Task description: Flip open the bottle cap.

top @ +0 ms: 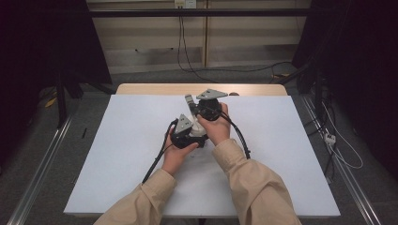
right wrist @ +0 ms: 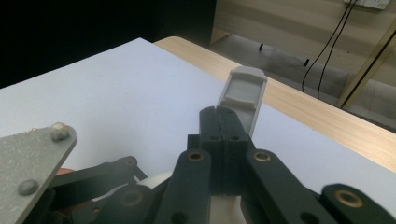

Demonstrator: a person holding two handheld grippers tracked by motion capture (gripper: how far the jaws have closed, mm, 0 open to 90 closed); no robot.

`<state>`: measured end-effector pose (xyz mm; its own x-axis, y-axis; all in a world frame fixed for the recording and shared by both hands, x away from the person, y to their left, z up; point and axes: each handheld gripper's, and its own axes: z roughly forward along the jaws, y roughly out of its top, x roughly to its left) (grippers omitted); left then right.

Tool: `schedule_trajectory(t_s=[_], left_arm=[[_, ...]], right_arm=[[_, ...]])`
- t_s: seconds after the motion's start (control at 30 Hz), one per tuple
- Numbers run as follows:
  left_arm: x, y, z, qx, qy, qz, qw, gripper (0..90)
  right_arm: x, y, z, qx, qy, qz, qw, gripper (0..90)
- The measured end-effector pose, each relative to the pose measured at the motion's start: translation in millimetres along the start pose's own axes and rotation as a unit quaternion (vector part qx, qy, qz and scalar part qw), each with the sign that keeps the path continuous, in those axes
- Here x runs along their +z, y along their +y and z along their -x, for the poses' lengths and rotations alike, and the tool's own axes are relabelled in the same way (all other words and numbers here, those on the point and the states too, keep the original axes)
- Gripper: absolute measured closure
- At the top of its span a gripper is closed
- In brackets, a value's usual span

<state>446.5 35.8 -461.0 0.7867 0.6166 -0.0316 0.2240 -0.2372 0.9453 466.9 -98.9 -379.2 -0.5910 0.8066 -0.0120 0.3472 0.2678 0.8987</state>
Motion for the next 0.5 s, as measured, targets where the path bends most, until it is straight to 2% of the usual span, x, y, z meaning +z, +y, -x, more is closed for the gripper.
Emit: schedule_trajectory(t_s=[0.1, 0.17, 0.23, 0.4, 0.5], left_arm=[[-0.2, 0.2, -0.4, 0.004, -0.001, -0.001, 1.0000, 18.4], [0.1, -0.1, 0.2, -0.003, -0.002, 0.004, 1.0000, 18.3], [-0.3, 0.1, -0.1, -0.002, -0.003, 0.004, 1.0000, 18.2], [-3.5, 2.4, -0.6, 0.009, -0.004, 0.003, 1.0000, 17.5], [-5.4, 4.1, -0.2, 0.001, -0.010, 0.005, 0.9999, 15.6]], right_arm=[[-1.0, -0.3, 0.3, 0.001, 0.000, 0.001, 1.0000, 90.0], [-1.6, -0.3, 0.3, 0.001, 0.000, 0.002, 1.0000, 89.2], [-1.9, -0.2, 0.0, -0.003, 0.001, 0.002, 1.0000, 88.3], [-4.1, 1.7, -2.0, -0.007, 0.004, 0.009, 0.9999, 83.6], [-4.8, 1.7, -2.6, -0.019, -0.002, 0.006, 0.9998, 79.6]])
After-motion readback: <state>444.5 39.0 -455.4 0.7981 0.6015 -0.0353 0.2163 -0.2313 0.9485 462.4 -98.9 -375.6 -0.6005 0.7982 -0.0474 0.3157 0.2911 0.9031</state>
